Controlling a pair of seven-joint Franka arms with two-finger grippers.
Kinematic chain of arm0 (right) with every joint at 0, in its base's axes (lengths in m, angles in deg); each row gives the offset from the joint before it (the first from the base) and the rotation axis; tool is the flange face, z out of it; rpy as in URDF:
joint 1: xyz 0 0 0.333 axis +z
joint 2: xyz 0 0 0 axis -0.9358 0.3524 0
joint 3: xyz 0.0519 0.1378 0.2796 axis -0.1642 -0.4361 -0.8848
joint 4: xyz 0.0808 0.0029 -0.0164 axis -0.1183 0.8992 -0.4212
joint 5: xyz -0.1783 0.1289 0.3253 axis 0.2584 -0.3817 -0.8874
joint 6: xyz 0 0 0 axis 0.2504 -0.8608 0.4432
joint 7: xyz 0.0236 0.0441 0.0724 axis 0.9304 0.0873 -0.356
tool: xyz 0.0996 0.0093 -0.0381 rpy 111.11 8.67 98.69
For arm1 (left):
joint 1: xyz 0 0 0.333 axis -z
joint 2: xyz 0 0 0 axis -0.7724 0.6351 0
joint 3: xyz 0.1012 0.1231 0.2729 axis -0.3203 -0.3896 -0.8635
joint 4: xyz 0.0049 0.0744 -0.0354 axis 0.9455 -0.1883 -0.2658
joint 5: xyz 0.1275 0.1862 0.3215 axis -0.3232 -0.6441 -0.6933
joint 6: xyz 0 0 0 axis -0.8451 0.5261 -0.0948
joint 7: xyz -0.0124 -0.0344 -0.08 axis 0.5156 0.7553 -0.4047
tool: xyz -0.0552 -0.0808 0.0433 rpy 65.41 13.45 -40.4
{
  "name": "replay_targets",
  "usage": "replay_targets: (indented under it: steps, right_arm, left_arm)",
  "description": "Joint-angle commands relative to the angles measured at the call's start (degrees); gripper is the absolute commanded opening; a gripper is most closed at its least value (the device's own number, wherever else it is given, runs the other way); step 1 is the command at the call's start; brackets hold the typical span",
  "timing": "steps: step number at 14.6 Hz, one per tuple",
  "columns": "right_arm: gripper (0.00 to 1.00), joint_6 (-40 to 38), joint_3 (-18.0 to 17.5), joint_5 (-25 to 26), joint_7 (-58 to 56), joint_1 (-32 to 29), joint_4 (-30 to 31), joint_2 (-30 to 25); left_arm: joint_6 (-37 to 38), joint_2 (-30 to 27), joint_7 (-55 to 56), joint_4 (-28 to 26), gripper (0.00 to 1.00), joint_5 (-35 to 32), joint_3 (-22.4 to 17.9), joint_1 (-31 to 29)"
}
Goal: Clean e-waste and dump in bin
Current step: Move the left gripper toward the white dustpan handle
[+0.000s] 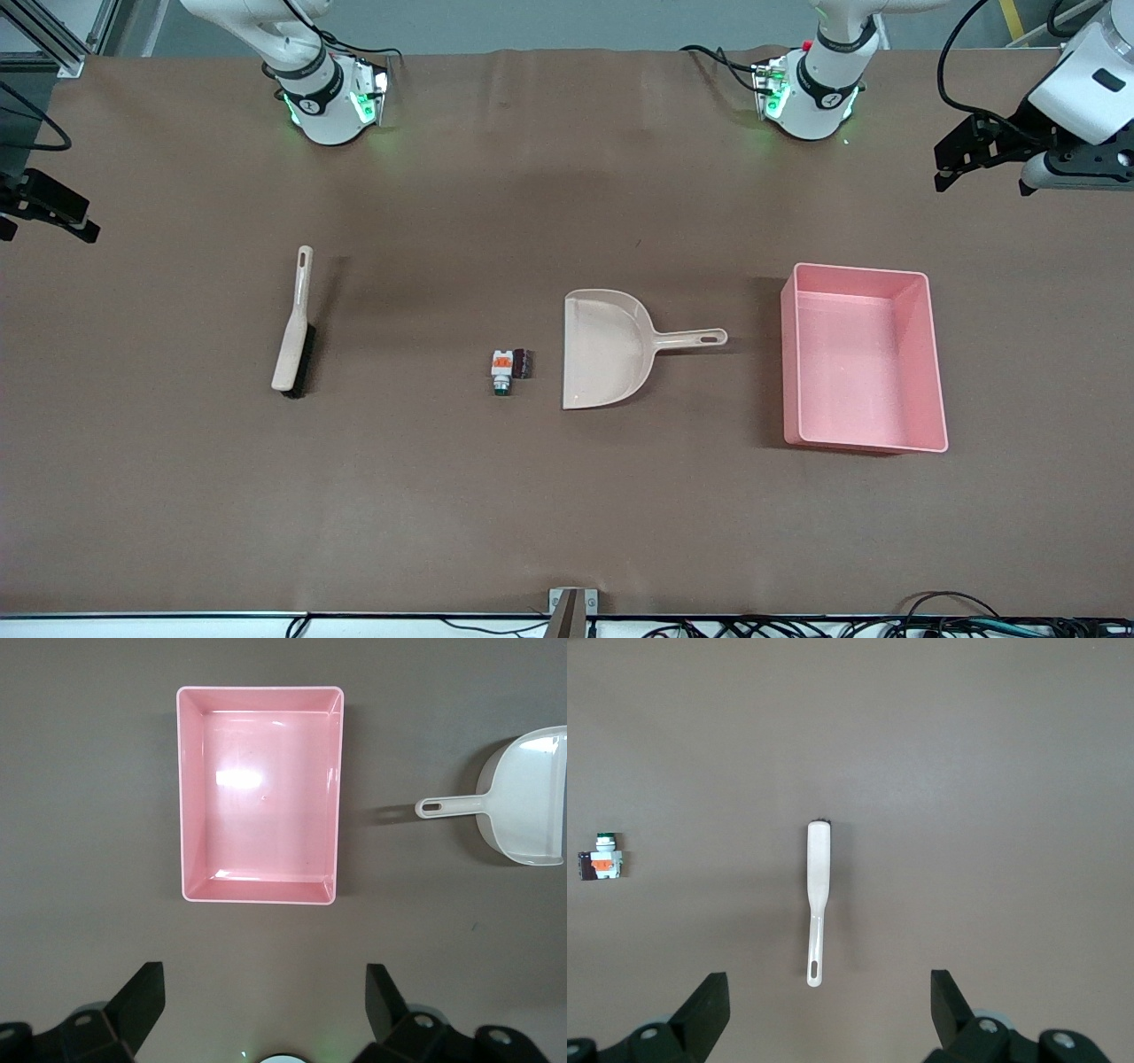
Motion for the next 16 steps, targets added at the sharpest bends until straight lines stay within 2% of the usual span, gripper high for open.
replay_targets:
  steps: [1,5,9,12,16]
  right_arm:
    - [1.0,-0.65,-0.13,-0.01,0.11,-0.36,-0.72,0.29]
    - [1.0,-1.61,-0.13,-0.01,0.2,-0.28,-0.72,0.46]
    - [1.0,-3.02,-0.22,-0.1,0.46,-0.36,-0.72,2.75]
    - [1.0,-3.02,-0.22,-0.1,0.11,-0.37,-0.72,3.45]
    - [1.0,-5.39,-0.22,-0.28,0.02,-0.19,-0.63,4.77]
  left_arm:
    - [1.46,0.59,0.04,1.54,1.0,-0.75,0.02,-0.9]
    - [1.38,3.39,-0.49,4.34,1.0,-1.27,0.02,-1.17]
    - [0.59,7.69,-1.01,4.09,1.0,-0.75,1.51,0.06]
    - [-4.84,11.3,-4.61,2.34,1.0,-0.66,7.99,-0.03]
    - [-16.09,13.77,-7.95,-5.12,1.0,-1.19,15.29,-0.2]
